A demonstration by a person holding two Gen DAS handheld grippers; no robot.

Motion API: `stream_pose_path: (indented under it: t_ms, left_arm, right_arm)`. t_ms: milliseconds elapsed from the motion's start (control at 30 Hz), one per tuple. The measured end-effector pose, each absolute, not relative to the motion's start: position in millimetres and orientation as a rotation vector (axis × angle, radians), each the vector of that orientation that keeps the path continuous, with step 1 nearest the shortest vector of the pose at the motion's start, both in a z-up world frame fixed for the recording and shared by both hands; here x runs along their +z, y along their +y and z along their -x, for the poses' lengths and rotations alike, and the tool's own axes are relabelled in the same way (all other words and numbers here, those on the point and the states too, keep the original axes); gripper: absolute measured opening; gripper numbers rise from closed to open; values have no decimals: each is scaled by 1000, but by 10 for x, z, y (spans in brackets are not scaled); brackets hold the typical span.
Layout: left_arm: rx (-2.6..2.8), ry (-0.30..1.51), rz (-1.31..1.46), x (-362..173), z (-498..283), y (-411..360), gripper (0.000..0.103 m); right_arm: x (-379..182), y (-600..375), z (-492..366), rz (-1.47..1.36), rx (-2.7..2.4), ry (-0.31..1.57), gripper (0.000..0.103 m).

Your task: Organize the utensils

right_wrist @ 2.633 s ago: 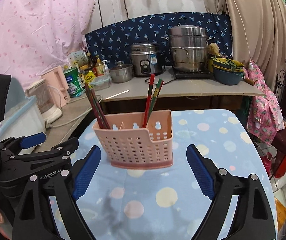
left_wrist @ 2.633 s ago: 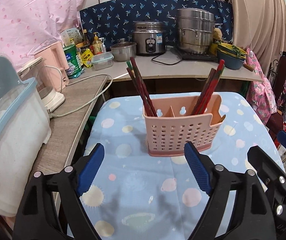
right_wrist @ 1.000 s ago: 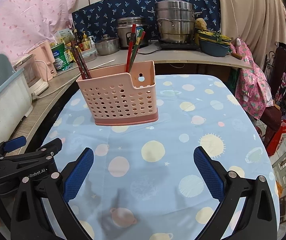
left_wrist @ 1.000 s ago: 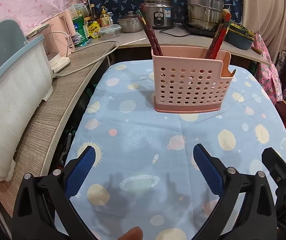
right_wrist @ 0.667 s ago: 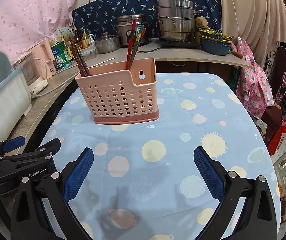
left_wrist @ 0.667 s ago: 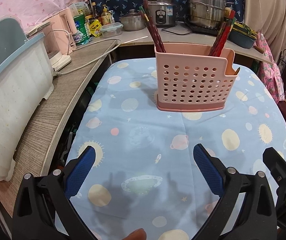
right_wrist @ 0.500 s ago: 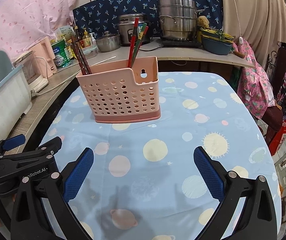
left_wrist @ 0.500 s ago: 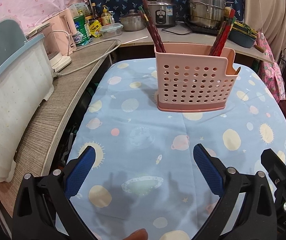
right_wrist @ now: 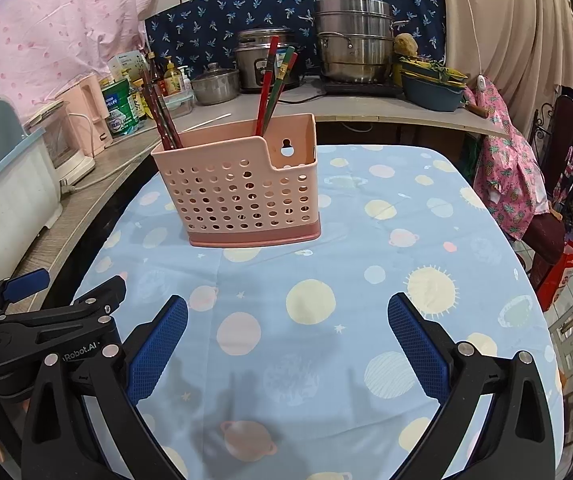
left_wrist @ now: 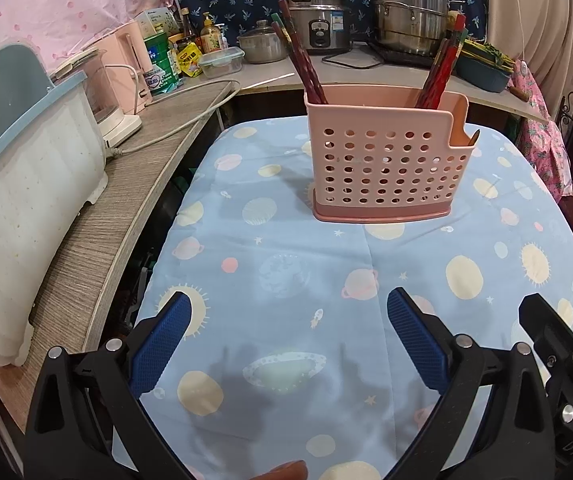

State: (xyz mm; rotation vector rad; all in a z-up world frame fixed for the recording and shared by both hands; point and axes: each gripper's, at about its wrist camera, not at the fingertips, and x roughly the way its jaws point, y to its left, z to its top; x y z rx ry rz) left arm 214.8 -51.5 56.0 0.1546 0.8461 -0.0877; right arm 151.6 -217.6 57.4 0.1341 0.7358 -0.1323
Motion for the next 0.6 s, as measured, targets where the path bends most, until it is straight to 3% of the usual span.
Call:
stream_pose_path:
  t_ms: [600]
  left_arm:
    - [-88,837,-160,563,-2174,-553,94]
  right_arm:
    - [556,-2201,-1527,-136,-139,738,97]
